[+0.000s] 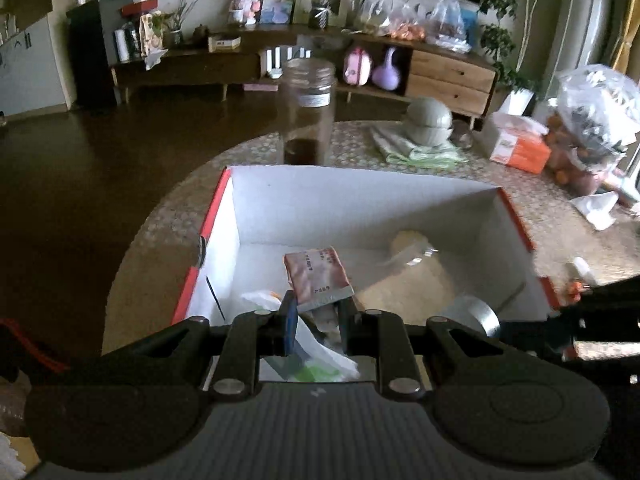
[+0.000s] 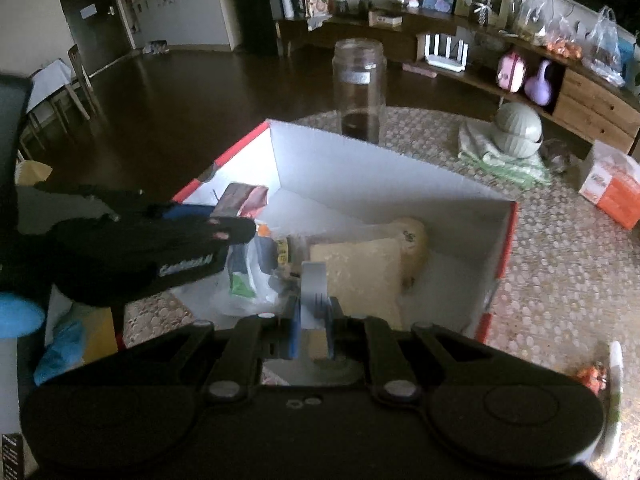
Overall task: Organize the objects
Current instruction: 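Carry the pink packet and white tube into the red shoebox and release both, then withdraw both tools from the shoebox toward the orange toy and marker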
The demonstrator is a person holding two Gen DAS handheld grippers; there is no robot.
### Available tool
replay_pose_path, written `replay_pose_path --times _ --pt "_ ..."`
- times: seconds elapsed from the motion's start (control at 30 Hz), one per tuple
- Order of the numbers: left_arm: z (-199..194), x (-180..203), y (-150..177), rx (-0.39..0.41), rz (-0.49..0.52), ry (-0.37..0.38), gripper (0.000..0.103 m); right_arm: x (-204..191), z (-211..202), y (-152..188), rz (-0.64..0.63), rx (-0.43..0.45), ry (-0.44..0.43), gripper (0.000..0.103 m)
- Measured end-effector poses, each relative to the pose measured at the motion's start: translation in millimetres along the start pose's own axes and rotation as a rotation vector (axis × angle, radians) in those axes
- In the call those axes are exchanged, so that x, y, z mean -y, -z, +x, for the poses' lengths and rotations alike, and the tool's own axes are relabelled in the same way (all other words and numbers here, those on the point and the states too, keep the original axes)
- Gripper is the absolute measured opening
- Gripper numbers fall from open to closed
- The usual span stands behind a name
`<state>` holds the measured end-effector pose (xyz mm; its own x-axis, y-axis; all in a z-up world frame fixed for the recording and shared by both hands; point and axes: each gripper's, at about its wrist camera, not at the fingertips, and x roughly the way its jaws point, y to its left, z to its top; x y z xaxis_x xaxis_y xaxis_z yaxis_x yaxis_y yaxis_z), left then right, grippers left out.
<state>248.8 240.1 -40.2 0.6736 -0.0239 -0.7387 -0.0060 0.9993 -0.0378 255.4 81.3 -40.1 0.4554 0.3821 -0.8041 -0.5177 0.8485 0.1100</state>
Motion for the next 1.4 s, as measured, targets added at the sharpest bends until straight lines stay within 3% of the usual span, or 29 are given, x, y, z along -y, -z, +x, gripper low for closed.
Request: replay_pose_path --times 0.3,0.57,0.7,0.93,1.07,1.23,1.27,1.3,1.33,1.4 --pt "45 -2 -18 -0.041 0.037 -0.060 0.020 1 42 -6 0.009 -0.082 -0.038 0.012" --pt "83 -4 -21 -0.189 0.020 -0.049 0.020 5 55 1 0.025 -0.118 -0.058 0.013" --pt "88 -5 -23 -0.226 0.013 -0.041 0.020 10 56 5 0.051 -0.121 -0.080 0.017" --pt "90 -3 -22 -0.252 0.014 -0.060 0.021 14 53 5 0.069 -0.124 -0.099 0.023" --pt "85 0 -23 -0.225 0.019 -0.071 0.022 13 48 7 0.062 -0.121 -0.077 0.029" --pt "74 5 -23 -0.196 0.006 -0.067 0.034 13 37 7 0.064 -0.102 -0.055 0.038" --pt "71 6 -23 -0.188 0.009 -0.071 0.040 14 35 7 0.066 -0.098 -0.052 0.039" --pt "67 7 -23 -0.174 0.011 -0.079 0.062 14 32 8 0.068 -0.093 -0.048 0.042" --pt "63 9 -24 -0.156 0.016 -0.087 0.077 15 28 8 0.069 -0.086 -0.047 0.044" --pt "52 11 -23 -0.123 0.032 -0.090 0.077 15 22 9 0.070 -0.075 -0.045 0.045"
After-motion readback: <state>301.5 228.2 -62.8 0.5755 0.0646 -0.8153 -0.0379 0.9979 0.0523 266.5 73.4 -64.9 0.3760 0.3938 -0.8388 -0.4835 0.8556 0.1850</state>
